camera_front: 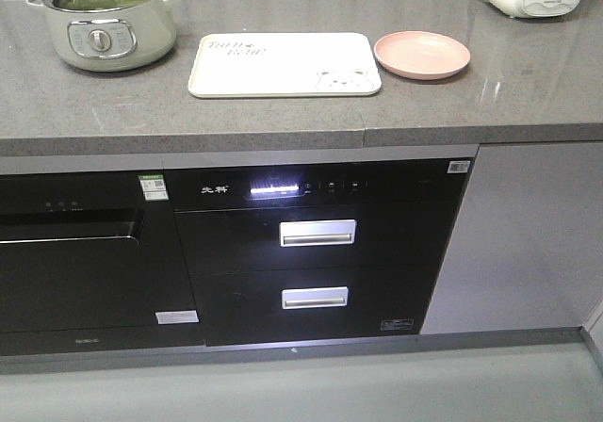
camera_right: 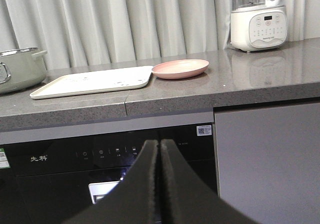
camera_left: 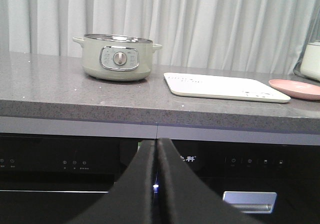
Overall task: Transfer vegetables to tray and serve
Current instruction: 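Drive the base forward toward the counter with the pot and tray, then drive closer and align the base in front of the tray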
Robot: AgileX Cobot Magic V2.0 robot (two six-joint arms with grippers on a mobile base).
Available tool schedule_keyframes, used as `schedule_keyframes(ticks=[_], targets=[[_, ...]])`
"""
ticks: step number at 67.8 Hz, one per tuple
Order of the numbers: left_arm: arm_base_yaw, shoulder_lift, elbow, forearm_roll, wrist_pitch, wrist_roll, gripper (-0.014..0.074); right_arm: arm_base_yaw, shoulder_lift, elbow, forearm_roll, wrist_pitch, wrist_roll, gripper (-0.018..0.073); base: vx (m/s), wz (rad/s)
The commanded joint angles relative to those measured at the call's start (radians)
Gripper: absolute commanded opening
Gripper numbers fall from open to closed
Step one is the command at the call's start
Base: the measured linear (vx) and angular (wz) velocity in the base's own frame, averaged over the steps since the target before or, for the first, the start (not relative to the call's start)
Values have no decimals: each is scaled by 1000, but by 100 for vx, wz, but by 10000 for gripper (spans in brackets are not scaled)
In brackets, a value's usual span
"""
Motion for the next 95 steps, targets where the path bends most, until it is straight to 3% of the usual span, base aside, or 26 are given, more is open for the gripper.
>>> schedule_keyframes(ticks=[1,95], targets=[[1,-1,22,0,-75,-7,-6,-4,-6,13,-9,-71,-2,-3,12,2],[1,-1,22,0,-75,-7,-6,-4,-6,13,-9,-71,-2,-3,10,1]])
